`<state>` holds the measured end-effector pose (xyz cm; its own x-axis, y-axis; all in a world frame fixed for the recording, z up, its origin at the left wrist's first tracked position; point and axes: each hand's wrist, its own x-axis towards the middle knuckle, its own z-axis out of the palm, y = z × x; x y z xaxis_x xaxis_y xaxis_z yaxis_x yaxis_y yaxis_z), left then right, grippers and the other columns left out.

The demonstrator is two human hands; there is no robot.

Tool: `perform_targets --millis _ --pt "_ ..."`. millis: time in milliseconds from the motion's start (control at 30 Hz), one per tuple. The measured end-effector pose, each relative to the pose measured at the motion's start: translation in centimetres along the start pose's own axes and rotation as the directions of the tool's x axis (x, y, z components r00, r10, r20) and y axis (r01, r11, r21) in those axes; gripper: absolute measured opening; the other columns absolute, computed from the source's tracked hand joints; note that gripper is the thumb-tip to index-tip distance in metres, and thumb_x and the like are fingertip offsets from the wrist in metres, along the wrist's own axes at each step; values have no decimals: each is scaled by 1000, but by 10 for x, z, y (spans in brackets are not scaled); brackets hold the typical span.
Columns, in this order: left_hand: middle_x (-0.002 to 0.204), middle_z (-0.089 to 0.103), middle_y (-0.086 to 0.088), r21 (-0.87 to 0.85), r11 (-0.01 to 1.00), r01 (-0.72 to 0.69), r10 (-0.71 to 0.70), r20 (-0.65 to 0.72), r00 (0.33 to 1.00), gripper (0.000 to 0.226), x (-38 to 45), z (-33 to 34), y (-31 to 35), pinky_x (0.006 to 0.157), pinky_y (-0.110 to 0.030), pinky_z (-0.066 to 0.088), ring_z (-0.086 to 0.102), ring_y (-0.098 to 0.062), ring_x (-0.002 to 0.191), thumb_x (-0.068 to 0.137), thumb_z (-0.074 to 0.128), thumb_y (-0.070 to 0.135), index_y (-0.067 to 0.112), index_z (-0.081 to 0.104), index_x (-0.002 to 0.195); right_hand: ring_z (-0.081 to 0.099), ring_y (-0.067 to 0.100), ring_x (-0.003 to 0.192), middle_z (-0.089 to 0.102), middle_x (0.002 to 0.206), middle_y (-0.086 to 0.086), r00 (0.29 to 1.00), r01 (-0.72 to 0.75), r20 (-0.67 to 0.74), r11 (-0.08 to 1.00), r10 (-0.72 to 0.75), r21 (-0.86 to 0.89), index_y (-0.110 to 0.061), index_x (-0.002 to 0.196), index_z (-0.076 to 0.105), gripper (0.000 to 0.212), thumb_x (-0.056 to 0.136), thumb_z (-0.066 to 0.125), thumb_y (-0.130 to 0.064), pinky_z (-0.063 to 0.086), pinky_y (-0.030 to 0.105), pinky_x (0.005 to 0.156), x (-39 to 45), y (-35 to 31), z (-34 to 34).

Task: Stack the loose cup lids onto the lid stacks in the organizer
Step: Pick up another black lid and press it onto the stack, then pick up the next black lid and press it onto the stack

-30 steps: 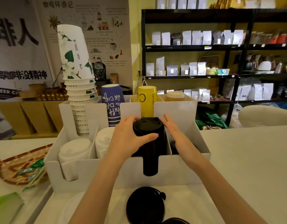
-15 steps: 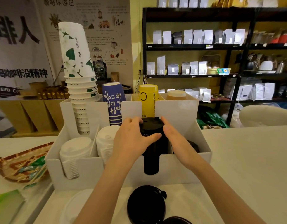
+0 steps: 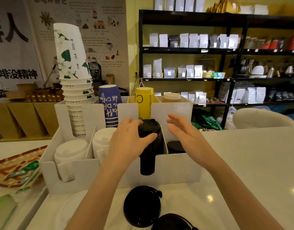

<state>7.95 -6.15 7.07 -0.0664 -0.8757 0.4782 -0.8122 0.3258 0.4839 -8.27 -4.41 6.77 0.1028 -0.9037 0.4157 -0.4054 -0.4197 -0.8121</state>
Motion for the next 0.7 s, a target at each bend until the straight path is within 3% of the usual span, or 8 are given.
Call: perform_targets --millis 100,233,367,500,633,700 --pt "144 36 -3 -28 998 -64 63 -23 998 59 -12 -9 9 107 -37 28 31 -20 133 78 57 46 23 41 130 49 4 112 54 124 -6 999 29 -44 1000 -29 -5 -29 128 41 38 90 45 -31 40 15 84 -20 -6 -13" --pt "140 41 0 -82 979 -186 184 -37 982 55 -36 -6 18 106 -37 35 37 -17 127 80 58 39 23 41 129 51 -3 108 57 116 -12 1000 22 13 997 -21 -74 -31 126 41 38 89 47 -29 41 16 87 -57 1 -16" --pt "144 38 3 -55 968 -247 242 -79 967 52 -68 8 11 103 -23 25 33 -13 131 84 53 37 24 38 132 49 -3 110 56 120 -13 997 -10 79 981 26 -196 -32 128 41 40 88 48 -31 40 18 93 -99 22 -15" --pt "145 35 6 -110 960 -259 270 95 958 60 -112 20 2 99 -19 21 33 -9 129 83 51 42 27 28 136 47 -2 113 54 127 -13 986 -40 141 952 86 -302 -30 130 41 42 88 47 -34 37 16 94 -134 45 -12" --pt "144 31 13 -164 968 -192 235 308 922 81 -151 33 -10 104 -21 23 28 -2 128 69 42 72 33 22 137 41 1 119 47 131 -16 969 -82 192 938 154 -338 -31 131 40 42 89 44 -36 33 23 102 -157 54 -9" --pt "142 29 18 -128 970 -208 240 347 906 86 -165 36 -14 105 -19 21 25 1 128 63 36 74 34 20 137 38 0 119 44 129 -17 957 -97 225 936 181 -337 -33 131 39 42 89 43 -38 31 19 98 -164 55 -8"
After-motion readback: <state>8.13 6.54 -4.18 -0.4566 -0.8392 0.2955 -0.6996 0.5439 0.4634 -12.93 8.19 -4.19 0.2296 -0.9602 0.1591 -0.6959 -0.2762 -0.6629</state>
